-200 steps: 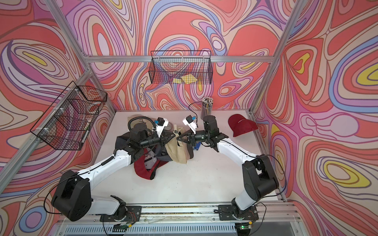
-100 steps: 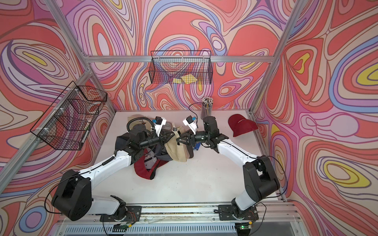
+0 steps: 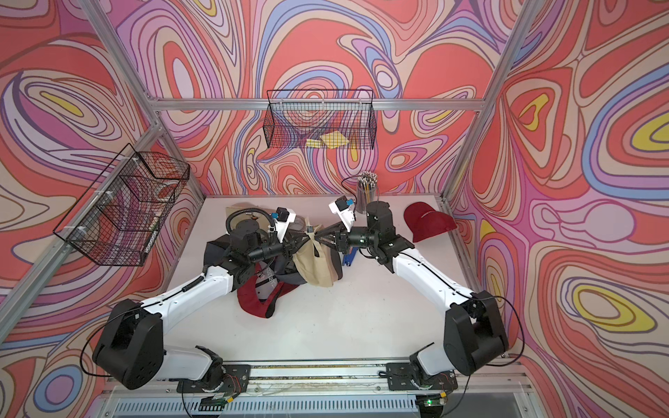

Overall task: Open the adjustable buckle of the baseball cap
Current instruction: Pull the adjustable strap on the baseball cap.

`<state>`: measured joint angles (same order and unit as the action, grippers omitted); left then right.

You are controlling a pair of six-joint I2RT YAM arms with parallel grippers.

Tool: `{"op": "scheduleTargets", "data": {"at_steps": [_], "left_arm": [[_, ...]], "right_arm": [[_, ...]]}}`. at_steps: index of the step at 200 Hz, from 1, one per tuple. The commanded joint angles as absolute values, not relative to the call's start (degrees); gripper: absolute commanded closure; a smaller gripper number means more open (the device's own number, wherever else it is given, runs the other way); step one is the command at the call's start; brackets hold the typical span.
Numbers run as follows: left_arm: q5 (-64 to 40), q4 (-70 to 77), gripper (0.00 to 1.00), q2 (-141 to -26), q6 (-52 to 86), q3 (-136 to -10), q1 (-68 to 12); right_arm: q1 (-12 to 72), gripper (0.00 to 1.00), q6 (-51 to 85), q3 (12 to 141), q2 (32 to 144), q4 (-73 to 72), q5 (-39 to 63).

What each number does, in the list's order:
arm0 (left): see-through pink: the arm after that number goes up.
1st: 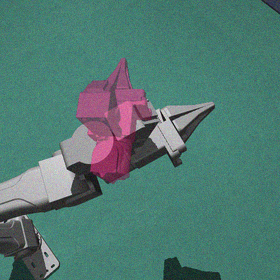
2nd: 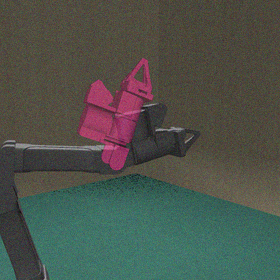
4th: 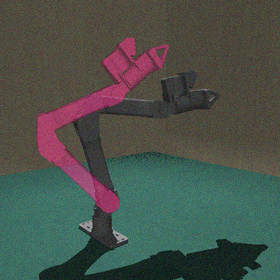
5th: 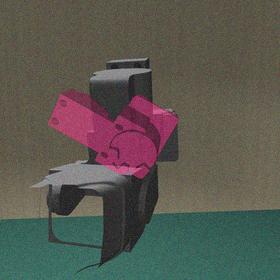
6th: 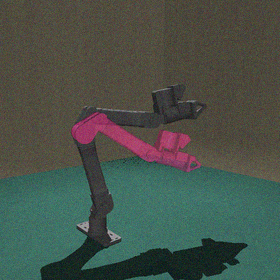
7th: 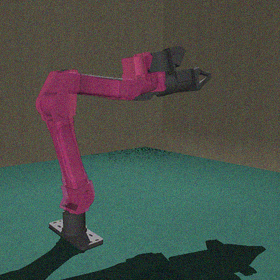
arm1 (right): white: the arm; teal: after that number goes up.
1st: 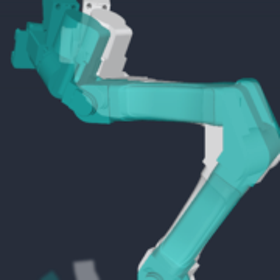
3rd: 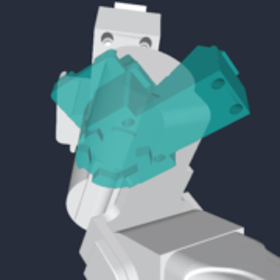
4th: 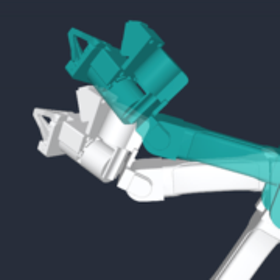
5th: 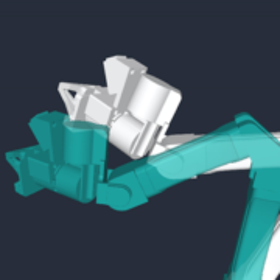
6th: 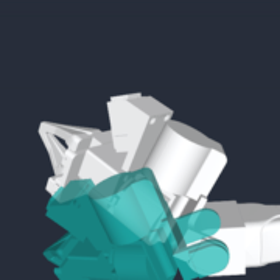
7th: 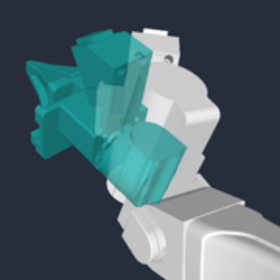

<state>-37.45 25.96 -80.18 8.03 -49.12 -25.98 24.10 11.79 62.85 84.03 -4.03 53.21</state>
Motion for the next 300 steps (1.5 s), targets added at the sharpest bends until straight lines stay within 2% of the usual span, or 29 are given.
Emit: {"op": "scheduleTargets", "data": {"at_steps": [1,49,81,93,110,120,131,228,300], "left_arm": [[-38.40,27.34,1.00,-80.16,6.86,-51.21,-25.93],[-38.24,27.15,1.00,-80.15,6.86,-51.28,-26.02],[-38.04,26.97,1.00,-80.24,6.59,-51.15,-26.34],[-37.94,26.98,0.96,-80.33,6.59,-51.15,-26.45],[-38.06,26.98,0.95,-80.40,6.59,-51.15,-26.68],[-38.24,27.03,1.00,-80.33,6.59,-51.15,-26.94],[-38.56,27.05,1.00,-80.34,6.59,-51.15,-27.03],[-37.10,30.79,1.00,-78.93,13.04,-49.86,-26.87],[-38.02,37.97,1.00,-80.16,19.86,-48.05,-23.49]], "right_arm": [[24.34,0.71,13.51,64.42,85.67,-3.74,54.42],[24.71,0.70,15.12,64.51,86.46,-3.42,54.80],[25.50,0.89,15.77,64.60,86.73,-4.31,54.86],[26.09,0.94,15.73,64.81,87.16,-4.44,55.02],[27.01,0.96,15.41,65.20,88.00,-4.39,54.84],[27.32,0.98,15.47,65.60,88.46,-4.31,54.39],[27.75,1.00,15.43,65.91,88.84,-4.31,54.02],[28.14,1.00,10.01,64.69,88.96,2.31,48.97],[28.13,1.00,7.83,64.62,89.91,5.31,47.36]]}}
